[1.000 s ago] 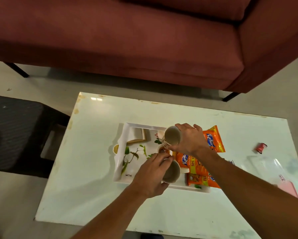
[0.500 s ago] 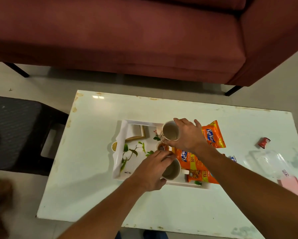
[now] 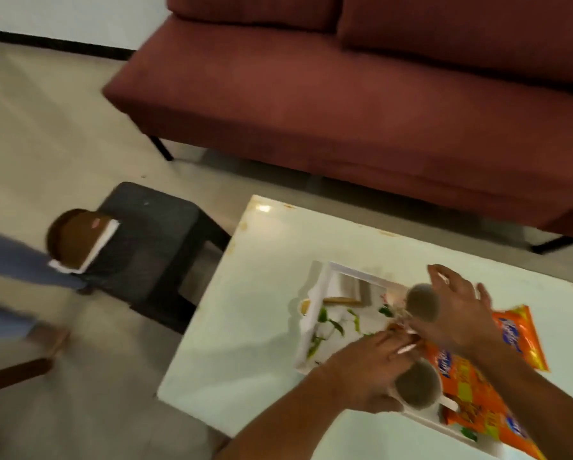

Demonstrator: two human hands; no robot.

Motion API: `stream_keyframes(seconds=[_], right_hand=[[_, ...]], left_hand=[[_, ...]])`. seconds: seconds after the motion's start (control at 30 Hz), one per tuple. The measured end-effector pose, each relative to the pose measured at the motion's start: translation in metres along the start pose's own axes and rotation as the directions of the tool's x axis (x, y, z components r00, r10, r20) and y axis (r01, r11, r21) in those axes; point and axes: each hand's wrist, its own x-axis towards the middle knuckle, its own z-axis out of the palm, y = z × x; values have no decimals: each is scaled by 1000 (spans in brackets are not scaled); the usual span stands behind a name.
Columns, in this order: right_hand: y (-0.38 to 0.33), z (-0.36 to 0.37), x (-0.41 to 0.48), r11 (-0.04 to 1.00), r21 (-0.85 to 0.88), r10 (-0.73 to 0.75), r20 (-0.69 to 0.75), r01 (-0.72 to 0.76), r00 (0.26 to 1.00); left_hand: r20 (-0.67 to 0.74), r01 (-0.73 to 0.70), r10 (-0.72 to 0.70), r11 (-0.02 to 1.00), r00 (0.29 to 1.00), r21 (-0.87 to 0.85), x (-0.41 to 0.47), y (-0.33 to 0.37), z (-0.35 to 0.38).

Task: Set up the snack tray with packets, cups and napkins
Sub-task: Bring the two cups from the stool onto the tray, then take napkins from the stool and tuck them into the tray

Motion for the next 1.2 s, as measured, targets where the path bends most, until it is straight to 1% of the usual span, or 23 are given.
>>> stream_keyframes(seconds=[0.07,0.13,0.17,0.2,0.27,0.3,0.33,0.37,0.47,0.53,0.6,0.67,0.77,0.87,0.93,1.03,1.2], right_hand=[[-26,-11,1,992,115,-31,-148,48,989],[-63,-16,3,973,212,-33,-281,96,959],[-87,-14,6,961,241,-49,-336,136,941],[-114,-12,10,945,272,-71,-379,184,923],[-177,-3,18,901,353,-100,-396,252,913],[-209,1,21,879,391,-111,-389,273,914],[-243,7,24,857,426,-122,-378,289,918],[-277,12,27,836,462,-130,-361,298,924],[-372,28,35,772,564,-162,-269,292,949],[-433,38,41,740,618,-196,-180,266,964],[-493,48,48,729,652,-205,-84,209,975],[-543,57,58,717,679,-191,-24,156,981],[-607,71,76,697,710,-163,24,98,986],[-650,83,94,706,706,-115,42,52,993],[-671,93,103,717,696,-98,52,34,994],[-692,106,113,754,656,-97,62,33,993],[-704,116,126,815,580,-49,89,-12,995]], left_hand=[[-200,54,-69,995,977,-81,-21,-8,-14],[-389,157,-204,976,898,-149,-47,-24,-29],[-461,231,-280,959,842,-161,-61,-37,-38],[-529,316,-354,934,771,-164,-76,-50,-49],[-658,478,-475,857,585,-194,-110,-78,-75],[-698,527,-511,820,502,-222,-125,-91,-89],[-721,567,-542,784,431,-251,-145,-106,-105],[-721,604,-583,743,375,-288,-164,-122,-122],[-699,688,-680,618,224,-381,-222,-168,-170],[-699,704,-705,558,121,-440,-265,-196,-201],[-695,690,-719,508,10,-515,-309,-225,-229],[-692,718,-719,448,-64,-532,-348,-252,-251],[-692,797,-712,348,-119,-495,-399,-290,-274],[-651,807,-739,273,-173,-524,-427,-321,-286],[-622,805,-762,246,-183,-539,-434,-338,-288],[-594,795,-790,257,-155,-550,-435,-356,-284],[-517,813,-854,266,-51,-519,-432,-370,-279]])
